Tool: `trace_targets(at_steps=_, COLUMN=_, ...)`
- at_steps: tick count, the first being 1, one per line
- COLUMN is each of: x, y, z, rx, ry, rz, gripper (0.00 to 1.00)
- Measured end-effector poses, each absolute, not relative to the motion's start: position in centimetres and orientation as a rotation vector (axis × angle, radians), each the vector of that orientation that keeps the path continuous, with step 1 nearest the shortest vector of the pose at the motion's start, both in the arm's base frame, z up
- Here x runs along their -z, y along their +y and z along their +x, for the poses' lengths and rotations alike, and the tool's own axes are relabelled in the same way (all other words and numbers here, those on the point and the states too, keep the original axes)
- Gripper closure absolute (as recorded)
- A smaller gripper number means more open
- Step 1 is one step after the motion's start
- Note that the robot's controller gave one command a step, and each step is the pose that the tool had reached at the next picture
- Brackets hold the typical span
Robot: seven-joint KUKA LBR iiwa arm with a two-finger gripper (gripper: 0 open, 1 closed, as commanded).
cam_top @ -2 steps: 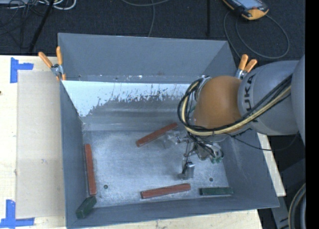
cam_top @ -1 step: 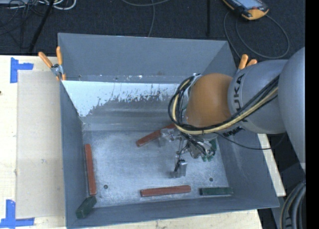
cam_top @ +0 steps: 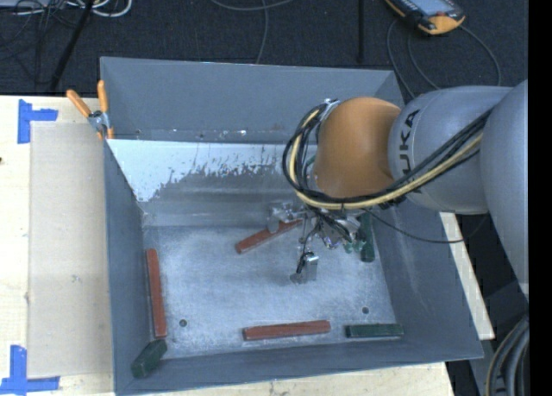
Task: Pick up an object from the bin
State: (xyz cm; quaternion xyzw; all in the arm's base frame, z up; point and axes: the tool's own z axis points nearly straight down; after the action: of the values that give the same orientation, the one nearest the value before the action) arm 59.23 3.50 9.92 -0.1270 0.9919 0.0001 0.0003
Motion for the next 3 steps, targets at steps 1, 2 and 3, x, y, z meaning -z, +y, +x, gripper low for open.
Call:
trace_targets(at_steps=1, x=-8.2, y=7.9, z=60.8, rx=0.000, ry=3.121, rz=-0.315, gripper=0.00)
trace_targets(at_steps=2, x=-7.7, y=9.1, z=61.6, rx=0.000, ry=3.088, rz=-0.570, gripper=1.00)
trace_targets(at_steps=3, x=-7.7, y=9.1, z=61.6, rx=0.000, ry=3.088, rz=-0.570, gripper=1.00)
